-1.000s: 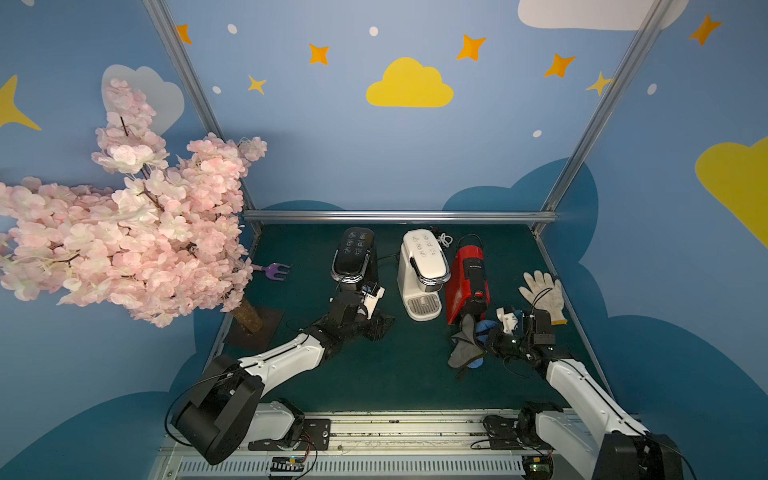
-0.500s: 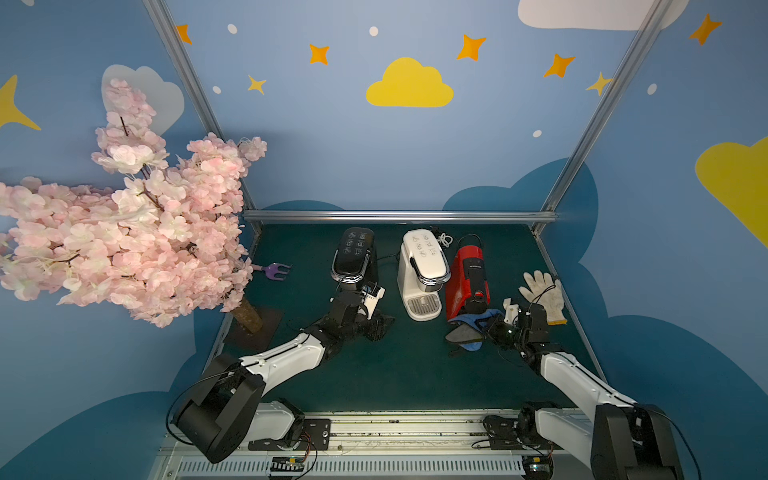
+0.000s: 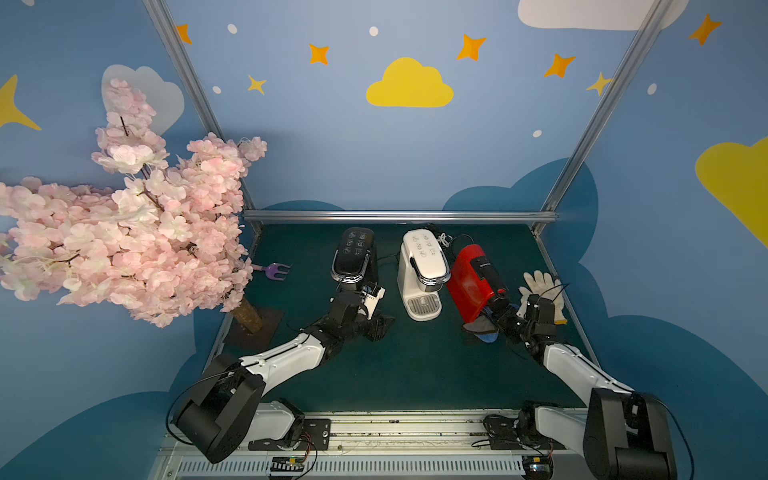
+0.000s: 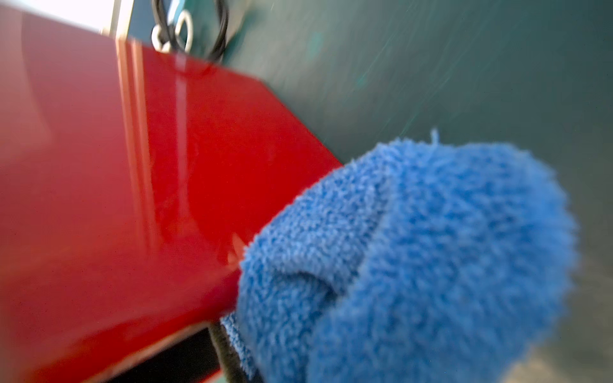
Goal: Wipe the surface of a coffee machine
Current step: Wipe the dirt from the surface of the coffee machine.
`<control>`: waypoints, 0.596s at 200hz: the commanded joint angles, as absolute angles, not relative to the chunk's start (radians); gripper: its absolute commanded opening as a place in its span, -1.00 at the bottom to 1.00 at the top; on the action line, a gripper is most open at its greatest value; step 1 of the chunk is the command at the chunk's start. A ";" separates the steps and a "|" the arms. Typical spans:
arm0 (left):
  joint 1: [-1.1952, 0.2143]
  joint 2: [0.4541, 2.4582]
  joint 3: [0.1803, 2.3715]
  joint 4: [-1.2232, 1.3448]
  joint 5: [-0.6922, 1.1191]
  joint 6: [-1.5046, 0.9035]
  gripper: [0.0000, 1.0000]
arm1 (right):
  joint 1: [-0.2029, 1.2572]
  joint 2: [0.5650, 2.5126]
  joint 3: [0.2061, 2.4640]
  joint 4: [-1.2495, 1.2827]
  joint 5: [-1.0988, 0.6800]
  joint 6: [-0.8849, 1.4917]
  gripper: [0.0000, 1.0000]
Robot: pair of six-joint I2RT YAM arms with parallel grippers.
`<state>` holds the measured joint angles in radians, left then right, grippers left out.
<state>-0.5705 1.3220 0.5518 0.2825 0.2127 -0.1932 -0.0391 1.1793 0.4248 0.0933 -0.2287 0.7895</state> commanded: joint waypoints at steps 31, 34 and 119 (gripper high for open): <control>-0.575 1.307 0.549 0.285 0.227 -0.185 0.20 | -0.136 1.284 0.463 0.558 -0.292 0.893 -1.00; -0.576 1.307 0.549 0.285 0.227 -0.184 0.20 | -0.137 1.288 0.455 0.587 -0.304 0.903 -1.00; -0.579 1.332 0.560 0.285 0.226 -0.185 0.20 | -0.199 1.187 0.356 0.763 -0.507 1.048 -1.00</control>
<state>-0.5747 1.3224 0.5518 0.2821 0.2127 -0.1936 -0.1787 1.2411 0.3557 0.5198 -0.4206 1.0008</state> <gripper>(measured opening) 0.601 0.125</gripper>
